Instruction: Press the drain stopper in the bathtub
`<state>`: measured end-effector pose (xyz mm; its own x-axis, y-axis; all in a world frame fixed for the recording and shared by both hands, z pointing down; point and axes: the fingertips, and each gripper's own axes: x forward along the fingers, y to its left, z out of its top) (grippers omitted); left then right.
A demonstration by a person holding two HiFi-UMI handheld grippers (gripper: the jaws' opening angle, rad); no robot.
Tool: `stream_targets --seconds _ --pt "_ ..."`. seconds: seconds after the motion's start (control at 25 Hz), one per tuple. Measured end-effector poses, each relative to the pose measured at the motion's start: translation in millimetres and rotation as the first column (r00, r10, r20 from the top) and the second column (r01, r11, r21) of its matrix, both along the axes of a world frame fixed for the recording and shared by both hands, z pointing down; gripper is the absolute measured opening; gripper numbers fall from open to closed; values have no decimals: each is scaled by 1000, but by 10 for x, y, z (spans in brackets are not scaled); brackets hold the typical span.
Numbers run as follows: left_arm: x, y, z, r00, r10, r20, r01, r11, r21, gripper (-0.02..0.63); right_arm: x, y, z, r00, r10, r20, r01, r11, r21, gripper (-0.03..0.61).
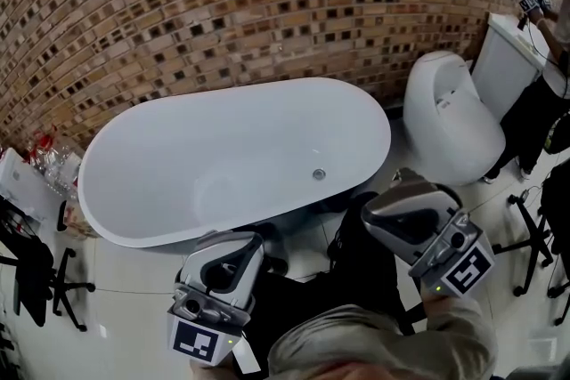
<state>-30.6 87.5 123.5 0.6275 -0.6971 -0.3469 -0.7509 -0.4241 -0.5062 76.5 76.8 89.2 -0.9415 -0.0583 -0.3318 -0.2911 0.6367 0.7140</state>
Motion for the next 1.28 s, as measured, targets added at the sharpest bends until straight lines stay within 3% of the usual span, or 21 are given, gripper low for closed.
stream_targets --seconds 1.28 --pt "33 -50 51 1000 8 4 -8 1000 -10 8 -113 -50 114 999 19 -47 -18 1000 13 0"
